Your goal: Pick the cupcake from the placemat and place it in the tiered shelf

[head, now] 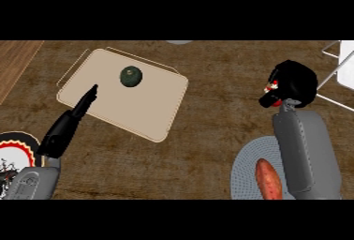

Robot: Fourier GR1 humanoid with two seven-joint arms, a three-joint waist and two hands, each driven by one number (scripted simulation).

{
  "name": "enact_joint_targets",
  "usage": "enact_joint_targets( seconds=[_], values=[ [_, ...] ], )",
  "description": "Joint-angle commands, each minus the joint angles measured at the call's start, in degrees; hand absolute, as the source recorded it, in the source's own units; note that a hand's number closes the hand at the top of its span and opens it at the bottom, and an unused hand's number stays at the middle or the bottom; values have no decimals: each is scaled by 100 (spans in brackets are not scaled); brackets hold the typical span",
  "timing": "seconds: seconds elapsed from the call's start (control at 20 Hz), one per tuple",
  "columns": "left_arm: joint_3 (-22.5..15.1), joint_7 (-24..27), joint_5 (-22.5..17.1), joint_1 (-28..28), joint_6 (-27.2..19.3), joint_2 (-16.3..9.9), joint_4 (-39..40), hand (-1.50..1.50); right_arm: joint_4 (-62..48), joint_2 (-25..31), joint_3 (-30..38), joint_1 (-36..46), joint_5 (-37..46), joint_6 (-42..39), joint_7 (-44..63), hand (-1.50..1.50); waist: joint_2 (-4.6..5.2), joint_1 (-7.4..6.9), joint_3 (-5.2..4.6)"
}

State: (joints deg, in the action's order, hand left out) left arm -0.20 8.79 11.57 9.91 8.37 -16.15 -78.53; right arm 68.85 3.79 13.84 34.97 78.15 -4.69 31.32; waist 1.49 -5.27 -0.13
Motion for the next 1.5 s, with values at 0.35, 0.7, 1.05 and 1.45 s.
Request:
enact_joint_targets(
  seconds=[0.35, 0.7, 1.05, 1.45],
  values=[
    [132, 20, 10, -128, -68, -10, 104, 0, -1303, 741, 282, 2626, 500, 1632, 356, 150, -84, 265, 11],
    [216, -76, -22, -226, 28, -111, -62, 0, -2600, 1375, 461, 4376, 784, 1104, 936, 150, -89, 284, 8],
    [101, -106, 154, -172, -239, 171, -70, 0, -3302, 2222, 585, 5020, 871, 362, 1073, 150, -99, 365, 7],
    [383, -28, -15, -81, 35, -103, 125, 0, -4259, 2860, 658, 5010, 898, 121, 787, 150, -76, 358, 9]
  ],
)
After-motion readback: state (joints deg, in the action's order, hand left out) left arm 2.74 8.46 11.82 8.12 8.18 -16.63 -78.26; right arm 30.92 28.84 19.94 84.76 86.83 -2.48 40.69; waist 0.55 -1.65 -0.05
